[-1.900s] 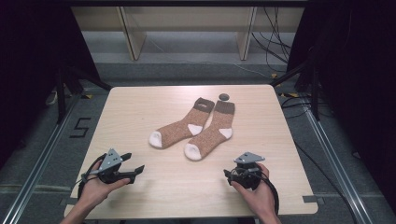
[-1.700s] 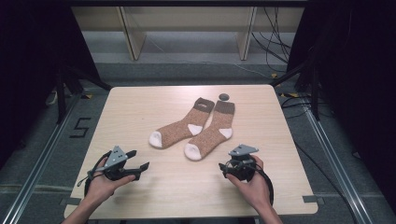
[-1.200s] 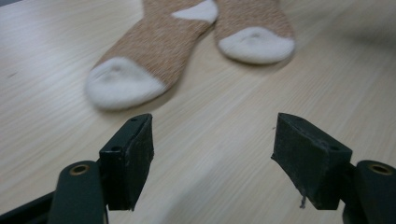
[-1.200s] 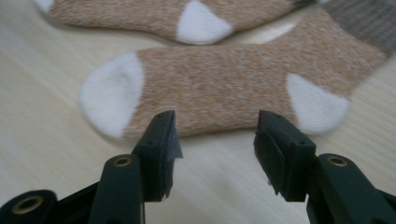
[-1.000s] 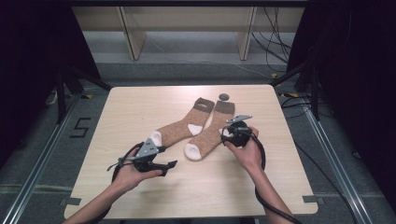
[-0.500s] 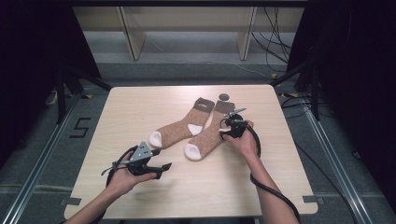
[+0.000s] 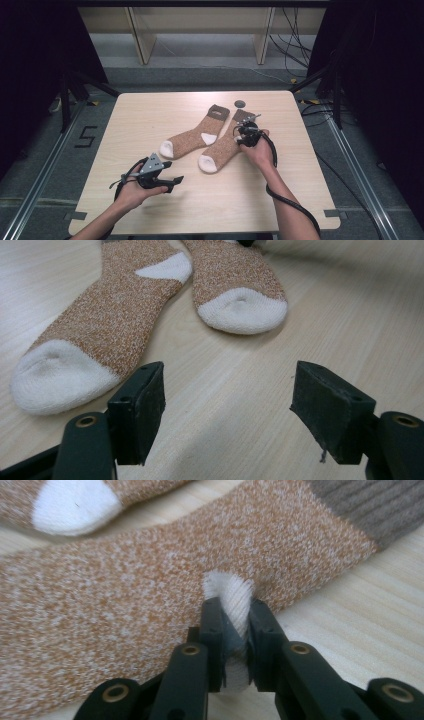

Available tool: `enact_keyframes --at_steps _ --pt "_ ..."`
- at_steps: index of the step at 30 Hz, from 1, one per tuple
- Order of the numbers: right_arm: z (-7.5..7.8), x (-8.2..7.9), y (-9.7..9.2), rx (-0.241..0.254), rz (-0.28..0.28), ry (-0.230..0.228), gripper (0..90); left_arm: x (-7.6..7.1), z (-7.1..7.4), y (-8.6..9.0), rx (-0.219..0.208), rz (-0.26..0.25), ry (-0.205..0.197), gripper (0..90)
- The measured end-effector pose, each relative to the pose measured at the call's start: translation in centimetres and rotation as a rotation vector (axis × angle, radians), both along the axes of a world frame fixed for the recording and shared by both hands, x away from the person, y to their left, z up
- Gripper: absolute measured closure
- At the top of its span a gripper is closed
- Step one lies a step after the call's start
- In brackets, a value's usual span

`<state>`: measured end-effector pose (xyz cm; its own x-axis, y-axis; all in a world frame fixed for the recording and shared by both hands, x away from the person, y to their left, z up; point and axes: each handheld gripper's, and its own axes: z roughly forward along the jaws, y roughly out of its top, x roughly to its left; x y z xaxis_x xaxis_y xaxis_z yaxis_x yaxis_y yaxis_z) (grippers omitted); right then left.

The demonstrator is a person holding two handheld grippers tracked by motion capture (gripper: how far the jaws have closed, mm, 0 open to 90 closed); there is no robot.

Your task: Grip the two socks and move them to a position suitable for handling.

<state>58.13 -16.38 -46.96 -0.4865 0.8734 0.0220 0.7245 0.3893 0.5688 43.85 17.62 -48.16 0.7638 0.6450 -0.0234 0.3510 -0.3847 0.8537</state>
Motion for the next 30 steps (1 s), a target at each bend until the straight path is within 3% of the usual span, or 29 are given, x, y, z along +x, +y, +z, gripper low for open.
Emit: enact_keyframes --at_steps 3,7,8,10,14,17,19,20,22,23,25,30 --pt "1.1 -0.5 -0.1 0.047 -0.024 0.000 82.1 0.1 0.3 0.3 -0.001 0.011 -0.004 28.8" --pt "2.1 -1.2 -0.2 0.067 -0.011 -0.004 82.1 0.2 0.4 0.4 -0.016 0.020 -0.015 28.8" --pt "2.6 -1.5 -0.3 0.106 0.003 0.016 82.1 0.2 0.5 0.5 -0.010 0.017 -0.015 28.8" --pt "3.3 -2.4 -0.2 0.129 0.008 0.018 82.1 0.1 0.7 0.6 -0.009 0.020 -0.019 28.8" --pt "5.3 -5.2 0.0 0.144 0.006 -0.008 82.1 -0.1 1.0 1.0 -0.018 0.036 -0.031 28.9" --pt "6.0 -6.6 0.4 0.166 -0.003 -0.004 82.1 -0.1 1.2 1.5 -0.021 0.045 -0.030 29.0" --pt "6.4 -7.7 0.5 0.169 0.023 -0.017 82.1 -0.2 1.4 1.9 -0.033 0.050 -0.034 29.0" --pt "6.8 -8.9 1.0 0.164 0.004 -0.030 82.0 -0.3 1.5 2.3 -0.029 0.060 -0.036 29.1" --pt "7.0 -9.4 1.1 0.169 0.011 -0.042 82.0 -0.4 1.6 2.4 -0.036 0.057 -0.035 29.1" --pt "7.1 -9.9 1.2 0.168 0.044 -0.062 82.0 -0.5 1.7 2.6 -0.034 0.061 -0.037 29.1" --pt "7.4 -11.8 2.3 0.175 0.064 -0.078 82.0 -0.9 2.0 2.9 -0.042 0.067 -0.045 29.1" --pt "7.6 -14.6 3.9 0.204 0.067 -0.075 81.9 -1.7 2.5 3.3 -0.051 0.059 -0.059 29.0"
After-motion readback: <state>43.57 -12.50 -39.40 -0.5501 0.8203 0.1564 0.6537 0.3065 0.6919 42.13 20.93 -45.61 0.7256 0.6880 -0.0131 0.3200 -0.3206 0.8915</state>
